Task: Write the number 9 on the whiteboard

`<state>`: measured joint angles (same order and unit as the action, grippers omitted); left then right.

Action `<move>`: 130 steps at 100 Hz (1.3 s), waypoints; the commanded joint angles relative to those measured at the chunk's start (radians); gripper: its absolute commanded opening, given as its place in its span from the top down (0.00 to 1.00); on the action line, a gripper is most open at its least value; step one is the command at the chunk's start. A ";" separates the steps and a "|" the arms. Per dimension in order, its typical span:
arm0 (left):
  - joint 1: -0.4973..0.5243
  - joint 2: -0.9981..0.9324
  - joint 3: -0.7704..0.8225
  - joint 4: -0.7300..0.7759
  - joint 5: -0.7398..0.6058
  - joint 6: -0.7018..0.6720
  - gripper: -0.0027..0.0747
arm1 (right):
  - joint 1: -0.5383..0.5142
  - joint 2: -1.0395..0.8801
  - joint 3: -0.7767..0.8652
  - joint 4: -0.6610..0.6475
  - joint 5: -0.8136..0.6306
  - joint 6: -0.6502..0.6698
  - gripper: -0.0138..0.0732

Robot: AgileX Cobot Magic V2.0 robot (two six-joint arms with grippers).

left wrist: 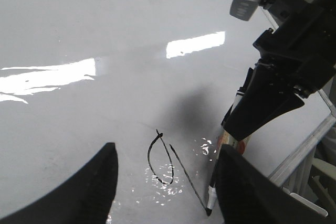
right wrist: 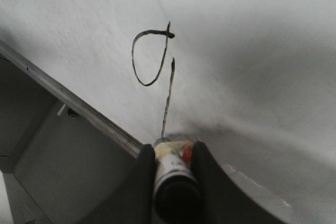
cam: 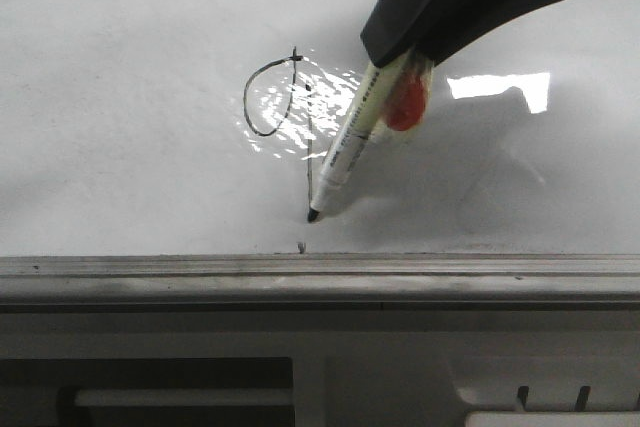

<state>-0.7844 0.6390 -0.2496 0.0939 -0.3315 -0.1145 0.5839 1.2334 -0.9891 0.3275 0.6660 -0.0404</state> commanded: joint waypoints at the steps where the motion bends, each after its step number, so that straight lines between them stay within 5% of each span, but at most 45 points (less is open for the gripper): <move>1: 0.002 0.000 -0.027 -0.010 -0.084 -0.007 0.47 | -0.002 -0.036 -0.029 -0.014 -0.078 -0.010 0.92; 31: -0.076 0.111 -0.027 0.162 -0.086 -0.007 0.47 | 0.124 -0.087 -0.047 0.016 -0.098 -0.010 0.92; 82: -0.127 0.421 -0.027 0.158 -0.318 -0.007 0.48 | 0.223 -0.057 -0.047 0.070 -0.123 -0.010 0.92; 108: -0.127 0.443 -0.027 0.156 -0.361 -0.007 0.99 | 0.223 -0.055 -0.047 0.086 -0.110 -0.010 0.92; 117: -0.127 0.443 -0.027 0.156 -0.365 -0.009 0.99 | 0.223 -0.055 -0.047 0.086 -0.105 -0.012 0.82; 130: -0.127 0.443 -0.027 0.127 -0.369 -0.014 0.99 | 0.223 -0.055 -0.047 0.086 -0.124 -0.020 0.47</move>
<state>-0.9036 1.0906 -0.2496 0.2646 -0.5961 -0.1130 0.8070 1.1967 -1.0029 0.3957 0.6153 -0.0467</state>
